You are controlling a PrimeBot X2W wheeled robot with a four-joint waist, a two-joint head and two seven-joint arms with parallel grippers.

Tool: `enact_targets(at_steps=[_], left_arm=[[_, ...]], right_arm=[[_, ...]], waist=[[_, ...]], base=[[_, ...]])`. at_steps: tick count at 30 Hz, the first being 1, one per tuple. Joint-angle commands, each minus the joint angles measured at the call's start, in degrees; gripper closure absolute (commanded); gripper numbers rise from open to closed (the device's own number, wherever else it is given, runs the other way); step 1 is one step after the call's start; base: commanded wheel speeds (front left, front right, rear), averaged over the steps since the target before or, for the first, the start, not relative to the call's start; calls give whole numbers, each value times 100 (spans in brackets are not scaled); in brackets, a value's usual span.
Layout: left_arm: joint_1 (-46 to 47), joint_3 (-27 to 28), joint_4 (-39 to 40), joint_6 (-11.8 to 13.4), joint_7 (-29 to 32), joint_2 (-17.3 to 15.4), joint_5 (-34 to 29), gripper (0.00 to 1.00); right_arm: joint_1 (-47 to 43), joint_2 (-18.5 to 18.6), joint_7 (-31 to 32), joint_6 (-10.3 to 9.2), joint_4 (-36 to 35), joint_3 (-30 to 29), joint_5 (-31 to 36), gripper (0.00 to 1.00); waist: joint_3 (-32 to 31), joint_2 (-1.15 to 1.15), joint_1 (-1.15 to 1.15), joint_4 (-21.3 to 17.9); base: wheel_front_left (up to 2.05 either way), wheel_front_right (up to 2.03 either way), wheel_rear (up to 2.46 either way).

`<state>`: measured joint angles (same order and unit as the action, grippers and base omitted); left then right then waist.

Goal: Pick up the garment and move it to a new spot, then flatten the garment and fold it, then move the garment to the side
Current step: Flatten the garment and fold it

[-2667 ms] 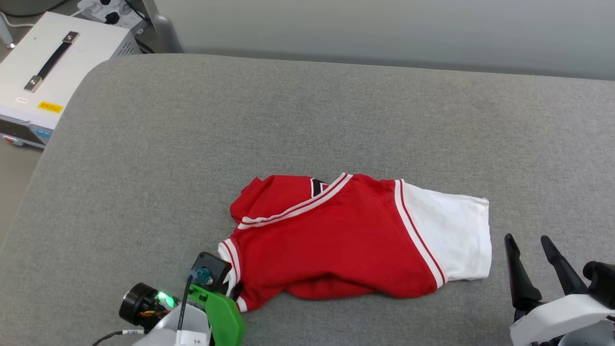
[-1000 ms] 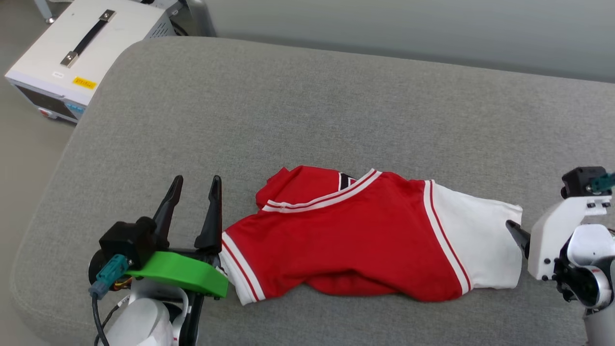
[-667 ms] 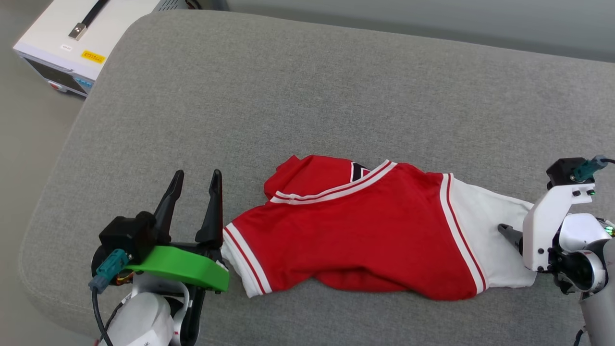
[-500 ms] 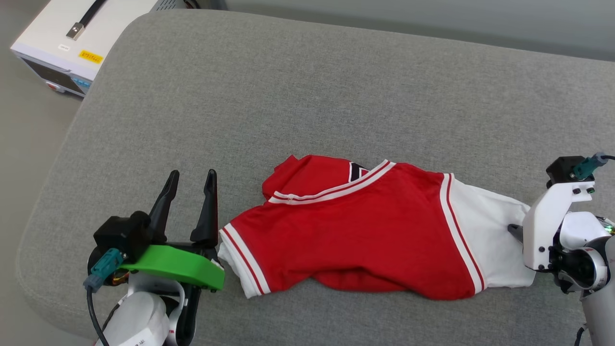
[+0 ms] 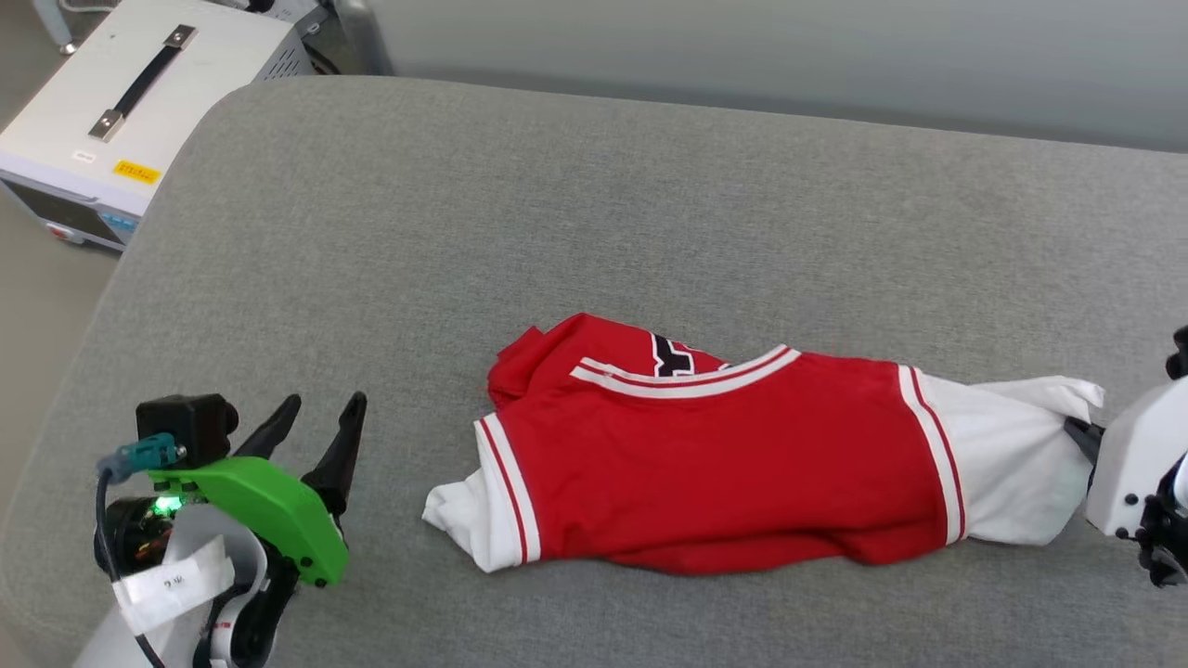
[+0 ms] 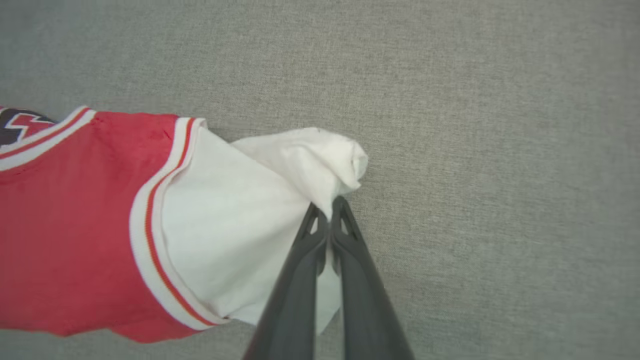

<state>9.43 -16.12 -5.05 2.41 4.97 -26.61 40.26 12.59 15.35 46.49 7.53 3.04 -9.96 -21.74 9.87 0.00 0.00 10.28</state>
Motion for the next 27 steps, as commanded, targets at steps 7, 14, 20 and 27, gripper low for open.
enact_targets(at_steps=[7,14,20,27], left_arm=[[-57,-383,94,-183,1816,-474,559,0],[79,-721,60,-239,2663,-530,736,0],[310,-1008,-392,-422,2940,-466,683,0],[584,-1762,-816,-720,3382,-364,265,0]], right_arm=[[-540,-295,97,-4,-525,-359,150,100],[-672,-575,75,-4,-780,-322,209,100],[-632,-700,23,-4,-805,-271,245,100],[-615,-761,14,-4,-794,-284,238,100]], waist=[[-86,0,0,-403],[131,0,0,-668],[302,0,0,-793],[382,0,0,-813]], base=[[0,0,0],[0,0,0],[0,0,0],[0,0,0]])
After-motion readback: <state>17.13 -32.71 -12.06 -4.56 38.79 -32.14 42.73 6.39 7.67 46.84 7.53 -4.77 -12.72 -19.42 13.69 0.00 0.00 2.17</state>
